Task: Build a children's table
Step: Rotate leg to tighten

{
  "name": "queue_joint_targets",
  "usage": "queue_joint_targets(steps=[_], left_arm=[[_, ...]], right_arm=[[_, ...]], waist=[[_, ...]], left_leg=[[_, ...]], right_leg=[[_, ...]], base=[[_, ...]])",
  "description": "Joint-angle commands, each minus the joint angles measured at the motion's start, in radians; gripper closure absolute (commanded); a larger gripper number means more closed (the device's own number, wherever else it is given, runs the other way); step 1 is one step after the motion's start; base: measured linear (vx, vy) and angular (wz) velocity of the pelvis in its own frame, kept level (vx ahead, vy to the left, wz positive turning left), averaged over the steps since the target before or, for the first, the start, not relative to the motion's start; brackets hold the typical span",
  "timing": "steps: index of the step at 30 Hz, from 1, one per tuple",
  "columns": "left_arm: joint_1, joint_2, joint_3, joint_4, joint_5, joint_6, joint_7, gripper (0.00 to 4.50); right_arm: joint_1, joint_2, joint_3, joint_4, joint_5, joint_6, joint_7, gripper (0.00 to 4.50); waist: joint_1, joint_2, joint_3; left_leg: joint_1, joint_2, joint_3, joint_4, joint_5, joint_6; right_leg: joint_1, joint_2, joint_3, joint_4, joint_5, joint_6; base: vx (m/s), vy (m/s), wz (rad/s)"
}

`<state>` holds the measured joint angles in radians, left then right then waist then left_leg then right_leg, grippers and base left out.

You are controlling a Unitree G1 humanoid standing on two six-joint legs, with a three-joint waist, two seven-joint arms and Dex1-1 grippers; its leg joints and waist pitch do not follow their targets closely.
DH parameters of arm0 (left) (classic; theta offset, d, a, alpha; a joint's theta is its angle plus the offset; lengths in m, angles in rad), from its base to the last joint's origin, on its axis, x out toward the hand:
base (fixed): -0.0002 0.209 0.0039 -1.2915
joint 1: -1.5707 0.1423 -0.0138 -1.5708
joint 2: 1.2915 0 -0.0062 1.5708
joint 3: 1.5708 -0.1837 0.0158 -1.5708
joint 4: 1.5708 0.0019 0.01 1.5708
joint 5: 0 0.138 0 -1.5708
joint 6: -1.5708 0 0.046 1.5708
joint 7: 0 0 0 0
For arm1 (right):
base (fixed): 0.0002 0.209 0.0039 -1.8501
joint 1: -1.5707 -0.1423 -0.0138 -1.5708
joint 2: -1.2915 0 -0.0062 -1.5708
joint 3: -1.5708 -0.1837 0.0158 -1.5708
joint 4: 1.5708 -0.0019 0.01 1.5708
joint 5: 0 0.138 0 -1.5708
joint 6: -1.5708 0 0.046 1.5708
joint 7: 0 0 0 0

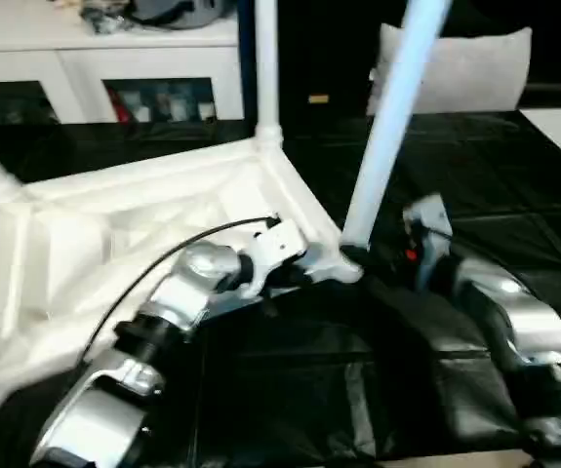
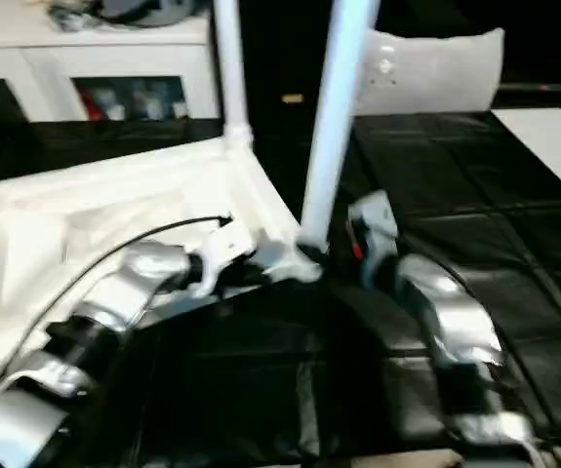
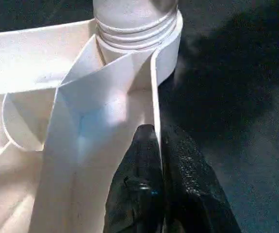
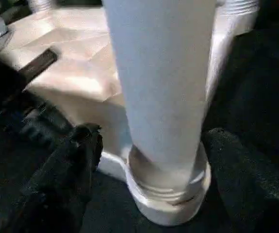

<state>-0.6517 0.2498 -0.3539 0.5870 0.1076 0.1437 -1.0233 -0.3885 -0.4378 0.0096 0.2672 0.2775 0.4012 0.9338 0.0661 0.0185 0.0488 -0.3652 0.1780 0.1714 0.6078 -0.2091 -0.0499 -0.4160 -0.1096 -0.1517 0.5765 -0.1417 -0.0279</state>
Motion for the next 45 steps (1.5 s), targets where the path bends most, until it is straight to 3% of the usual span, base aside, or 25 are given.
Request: queue_joint_targets(steps=[1, 3, 7, 9, 12, 13, 15, 26, 34, 38, 41, 42, 43, 44, 45], left_arm=[[-0.007, 0.023, -0.039, -0.001, 0.003, -0.071, -0.080, 4.50], [-0.010, 0.054, -0.070, 0.006, 0.006, -0.130, -0.154, 4.50], [-0.012, 0.092, -0.104, -0.011, -0.002, -0.189, -0.276, 4.50], [-0.011, 0.098, -0.110, -0.018, -0.005, -0.194, -0.298, 4.50], [-0.006, 0.118, -0.137, -0.044, -0.009, -0.215, -0.362, 4.50], [-0.007, 0.121, -0.140, -0.043, -0.010, -0.224, -0.371, 4.50], [-0.008, 0.126, -0.148, -0.046, -0.011, -0.234, -0.388, 4.50], [-0.018, 0.122, -0.141, -0.026, -0.020, -0.263, -0.403, 4.50], [0.003, 0.085, -0.083, -0.053, -0.057, -0.130, -0.322, 4.50], [0.010, 0.023, -0.032, -0.084, -0.073, 0.032, -0.177, 4.50], [0.003, -0.018, -0.005, -0.081, -0.071, 0.100, -0.088, 4.50], [0.003, -0.018, -0.005, -0.081, -0.071, 0.100, -0.088, 4.50], [-0.016, -0.072, 0.035, -0.062, -0.063, 0.175, 0.037, 4.50], [-0.016, -0.072, 0.035, -0.062, -0.063, 0.175, 0.037, 4.50], [-0.037, -0.123, 0.073, -0.050, -0.049, 0.240, 0.158, 4.50]], right_arm=[[-0.007, -0.042, 0.002, -0.033, 0.024, -0.002, 0.082, 0.43], [-0.005, -0.088, 0.030, -0.040, 0.022, -0.023, 0.156, 0.19], [0.006, -0.143, 0.076, -0.070, 0.044, -0.020, 0.306, 0.19], [0.007, -0.149, 0.083, -0.075, 0.050, -0.017, 0.326, 0.51], [0.012, -0.160, 0.106, -0.091, 0.066, -0.003, 0.379, 0.58], [0.012, -0.161, 0.109, -0.092, 0.068, -0.002, 0.387, 0.85], [0.013, -0.159, 0.118, -0.092, 0.065, -0.006, 0.396, 0.95], [0.027, -0.166, 0.159, -0.118, 0.102, 0.042, 0.465, 1.85], [0.045, -0.118, 0.120, -0.162, 0.155, 0.127, 0.387, 2.34], [0.023, -0.004, 0.090, -0.138, 0.092, 0.150, 0.136, 2.38], [-0.015, 0.068, 0.061, -0.080, 0.054, 0.171, -0.022, 2.44], [-0.015, 0.068, 0.061, -0.080, 0.054, 0.171, -0.022, 2.45], [-0.062, 0.139, 0.037, -0.017, 0.018, 0.184, -0.174, 2.45], [-0.062, 0.139, 0.037, -0.017, 0.018, 0.184, -0.174, 2.45], [-0.111, 0.209, 0.008, 0.050, -0.006, 0.193, -0.315, 2.45]], waist=[[0.006, -0.017, -0.070], [0.010, -0.016, -0.069], [0.028, -0.016, -0.067], [0.032, -0.016, -0.069], [0.040, -0.018, -0.071], [0.041, -0.017, -0.072], [0.048, -0.018, -0.071], [0.048, -0.017, -0.070], [0.049, -0.019, -0.068], [0.033, -0.017, -0.059], [0.005, -0.017, -0.058], [-0.001, -0.018, -0.058], [-0.018, -0.013, -0.061], [-0.018, -0.013, -0.061], [-0.043, -0.015, -0.062]], left_leg=[[0.010, 0.054, -0.013, -0.068, -0.154, 0.092], [0.007, 0.056, -0.014, -0.069, -0.156, 0.091], [0.012, 0.057, -0.013, -0.071, -0.178, 0.075], [0.013, 0.062, -0.014, -0.073, -0.164, 0.073], [0.011, 0.065, -0.014, -0.072, -0.144, 0.077], [0.010, 0.064, -0.014, -0.072, -0.141, 0.078], [0.013, 0.063, -0.012, -0.072, -0.144, 0.071], [0.011, 0.062, -0.015, -0.074, -0.163, 0.052], [0.010, 0.062, -0.016, -0.076, -0.163, 0.045], [0.017, 0.051, -0.016, -0.076, -0.215, 0.012], [0.010, 0.043, -0.025, -0.074, -0.240, -0.006], [0.008, 0.042, -0.026, -0.074, -0.249, -0.005], [0.007, 0.040, -0.026, -0.072, -0.258, 0.005], [0.007, 0.040, -0.026, -0.072, -0.258, 0.005], [0.000, 0.038, -0.030, -0.068, -0.255, -0.004]], right_leg=[[0.068, -0.061, 0.063, -0.079, -0.369, -0.134], [0.068, -0.059, 0.065, -0.073, -0.351, -0.138], [0.069, -0.067, 0.065, -0.082, -0.420, -0.120], [0.067, -0.065, 0.067, -0.072, -0.373, -0.137], [0.070, -0.067, 0.070, -0.063, -0.319, -0.160], [0.070, -0.067, 0.071, -0.061, -0.314, -0.163], [0.068, -0.067, 0.072, -0.062, -0.319, -0.168], [0.072, -0.068, 0.069, -0.070, -0.372, -0.138], [0.072, -0.069, 0.068, -0.071, -0.385, -0.135], [0.066, -0.069, 0.059, -0.091, -0.525, -0.086], [0.071, -0.066, 0.042, -0.106, -0.601, -0.032], [0.072, -0.064, 0.039, -0.109, -0.607, -0.024], [0.071, -0.063, 0.039, -0.110, -0.592, -0.018], [0.071, -0.063, 0.039, -0.110, -0.592, -0.018], [0.072, -0.062, 0.031, -0.110, -0.586, -0.033]], base=[[0.000, 0.000, 0.00], [0.000, 0.000, 0.00], [0.000, 0.000, 0.00], [0.000, 0.000, 0.00], [0.000, 0.000, 0.00], [0.000, 0.000, 0.00], [0.000, 0.000, 0.00], [0.000, 0.000, 0.00], [0.000, 0.000, 0.00], [0.000, 0.000, 0.00], [0.000, 0.000, 0.00], [0.000, 0.000, 0.00], [0.000, 0.000, 0.00], [0.000, 0.000, 0.00], [0.000, 0.000, 0.00]])
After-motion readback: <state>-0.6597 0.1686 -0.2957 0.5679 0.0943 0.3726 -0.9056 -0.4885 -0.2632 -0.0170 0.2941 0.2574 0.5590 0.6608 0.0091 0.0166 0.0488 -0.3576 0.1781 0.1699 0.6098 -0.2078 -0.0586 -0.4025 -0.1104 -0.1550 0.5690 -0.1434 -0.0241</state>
